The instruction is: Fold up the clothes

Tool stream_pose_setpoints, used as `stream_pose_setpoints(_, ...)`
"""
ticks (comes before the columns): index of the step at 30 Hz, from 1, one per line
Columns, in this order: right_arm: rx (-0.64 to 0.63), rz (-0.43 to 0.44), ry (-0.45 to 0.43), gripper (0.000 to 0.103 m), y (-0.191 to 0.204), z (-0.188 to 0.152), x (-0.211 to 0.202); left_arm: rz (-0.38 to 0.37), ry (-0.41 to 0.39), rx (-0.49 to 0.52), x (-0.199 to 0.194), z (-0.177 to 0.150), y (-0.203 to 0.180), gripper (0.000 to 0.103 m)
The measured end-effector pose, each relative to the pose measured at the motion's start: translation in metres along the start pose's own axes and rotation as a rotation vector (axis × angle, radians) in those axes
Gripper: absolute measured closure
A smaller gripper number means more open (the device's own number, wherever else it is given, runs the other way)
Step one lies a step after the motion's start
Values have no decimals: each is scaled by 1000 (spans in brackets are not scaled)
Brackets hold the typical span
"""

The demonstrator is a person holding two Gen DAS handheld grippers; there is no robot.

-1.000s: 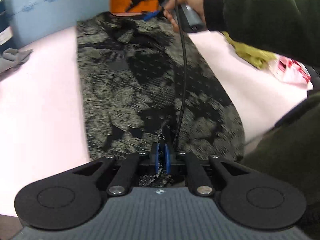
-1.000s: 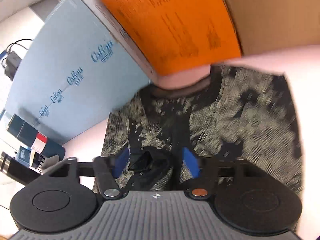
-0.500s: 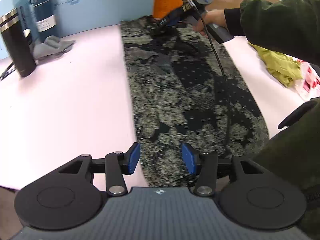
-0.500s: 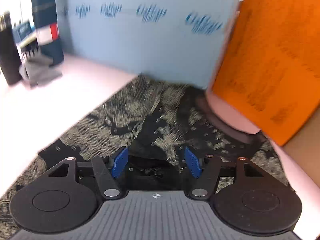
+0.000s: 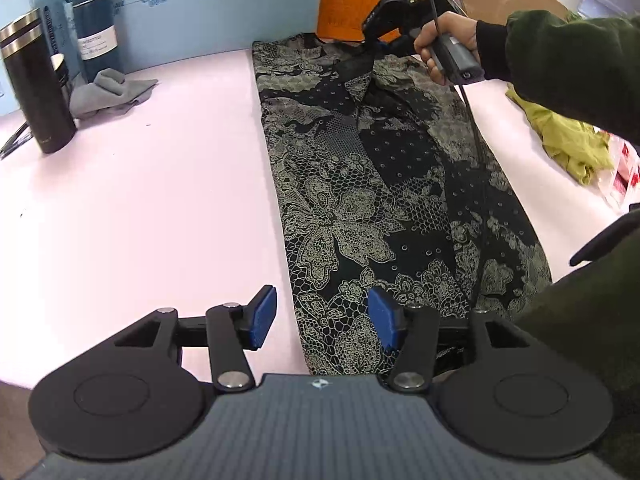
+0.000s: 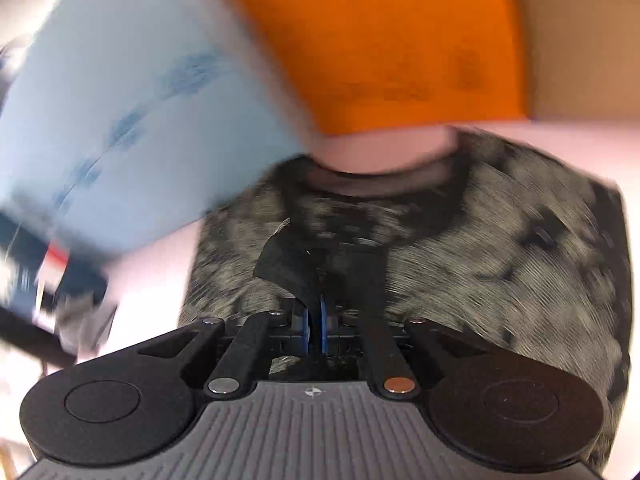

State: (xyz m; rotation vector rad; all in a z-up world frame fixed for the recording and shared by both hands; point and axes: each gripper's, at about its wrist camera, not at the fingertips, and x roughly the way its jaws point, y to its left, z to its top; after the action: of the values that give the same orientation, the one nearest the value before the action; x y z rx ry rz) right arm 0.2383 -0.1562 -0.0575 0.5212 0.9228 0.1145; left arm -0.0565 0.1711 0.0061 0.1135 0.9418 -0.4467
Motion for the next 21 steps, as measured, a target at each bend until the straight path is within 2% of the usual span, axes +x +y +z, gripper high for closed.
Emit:
stream_pose_setpoints(3,22,-52,-37,89,-10,-1,-11,-7,6,40,1,3,1,50)
stream_pose_setpoints(4,25,-59,-62,82,-11,-2,-18,-10,7,48,1,3,1,48)
stream_pose_setpoints(5,25,-63,-93,70,-11,-3,-25,-14,9,50,1,4,3,43)
stream_pose_setpoints(7,28,-58,-149,57,-10,-5,-40,-25,19,52,5,6,5,41)
stream_pose_setpoints(9,20,-20,-150,56,-7,-12,-51,-31,29,67,11,8,6,41)
stream_pose_setpoints(12,-29,86,-67,52,6,-34,-68,-21,40,100,20,9,7,41)
stream_pose_setpoints(14,-86,162,22,39,14,-59,-78,-1,56,111,28,9,10,41)
stream_pose_setpoints(18,-107,285,168,38,18,-115,-93,24,71,134,36,13,14,41)
stream_pose_setpoints(21,-69,350,230,38,18,-154,-106,-5,60,171,39,25,11,41)
